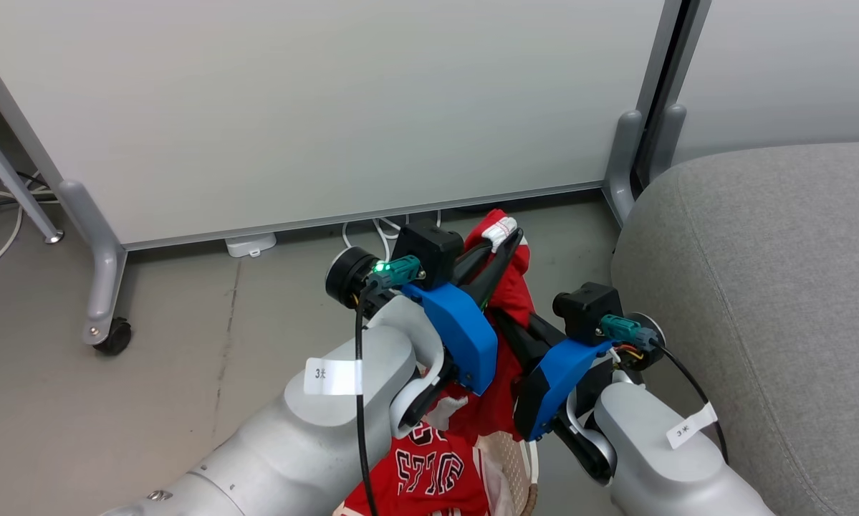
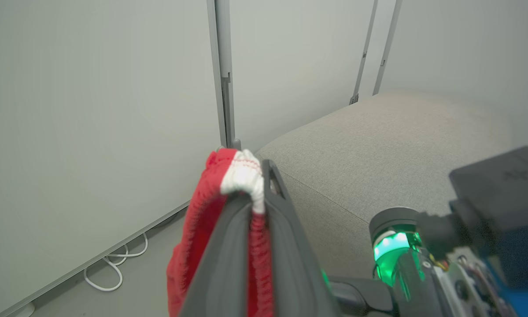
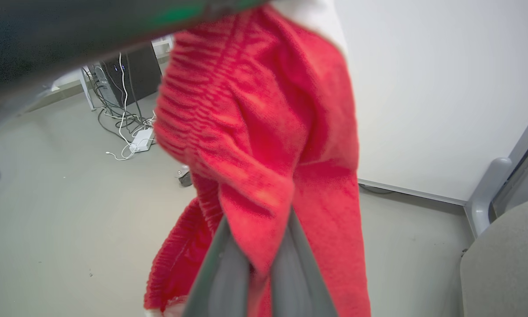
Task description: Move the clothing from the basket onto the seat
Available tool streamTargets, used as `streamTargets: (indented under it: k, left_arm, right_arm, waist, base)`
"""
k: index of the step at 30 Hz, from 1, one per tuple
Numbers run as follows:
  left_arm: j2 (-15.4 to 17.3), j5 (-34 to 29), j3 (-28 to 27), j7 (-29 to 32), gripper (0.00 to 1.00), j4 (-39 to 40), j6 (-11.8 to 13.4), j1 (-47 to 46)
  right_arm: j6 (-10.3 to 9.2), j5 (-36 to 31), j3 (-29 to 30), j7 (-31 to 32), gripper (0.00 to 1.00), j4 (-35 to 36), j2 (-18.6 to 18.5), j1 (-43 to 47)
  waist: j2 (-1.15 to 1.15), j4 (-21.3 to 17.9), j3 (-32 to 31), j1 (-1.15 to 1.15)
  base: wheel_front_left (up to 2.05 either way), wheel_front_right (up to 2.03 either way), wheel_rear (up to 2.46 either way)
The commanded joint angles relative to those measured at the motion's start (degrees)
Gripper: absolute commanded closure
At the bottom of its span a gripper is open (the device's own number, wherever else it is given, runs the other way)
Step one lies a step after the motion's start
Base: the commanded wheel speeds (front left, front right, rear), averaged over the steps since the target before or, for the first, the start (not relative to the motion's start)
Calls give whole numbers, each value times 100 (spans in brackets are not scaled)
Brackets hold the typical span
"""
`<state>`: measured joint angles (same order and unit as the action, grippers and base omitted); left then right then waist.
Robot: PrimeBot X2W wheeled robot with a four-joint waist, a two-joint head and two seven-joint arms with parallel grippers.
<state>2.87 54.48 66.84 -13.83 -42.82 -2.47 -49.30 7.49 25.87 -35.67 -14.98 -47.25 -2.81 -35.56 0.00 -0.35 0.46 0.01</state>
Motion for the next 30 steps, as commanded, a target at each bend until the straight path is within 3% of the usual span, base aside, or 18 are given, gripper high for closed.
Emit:
streamTargets:
  k: [1,6,9,10,11,16,30]
  left_arm:
    - [3,23,13,-46,100,-38,28,-42]
    - [2,55,-14,-76,98,-58,72,-40]
    - [2,75,-21,-100,53,-73,74,-33]
    - [2,35,-30,-103,6,-68,87,-41]
    - [2,-9,-43,-108,0,-71,91,-33]
    - [58,-185,-215,-142,0,-14,98,185]
    - [756,-1430,-1750,-144,0,1197,185,1851]
  right_arm:
    - [1,26,10,-29,100,28,-14,63]
    - [1,32,17,-29,100,58,-14,67]
    - [1,30,31,-29,100,74,-14,62]
    - [1,29,40,-29,100,84,-14,64]
    - [1,25,51,-29,100,87,-14,63]
    - [1,-37,130,-29,100,130,-14,34]
    - [1,-175,461,-27,100,348,-14,93]
  waist:
    - [0,-13,-1,-1]
    - [0,-30,-2,-1]
    - [0,-34,6,-1]
    - [0,-35,9,-1]
    - [0,-36,14,-1]
    - [0,-39,65,-1]
    - [0,-111,180,-1]
  base:
    - [0,0,0]
    - [0,0,0]
    - [0,0,0]
    - [0,0,0]
    - [0,0,0]
    - [0,0,0]
    - [0,0,0]
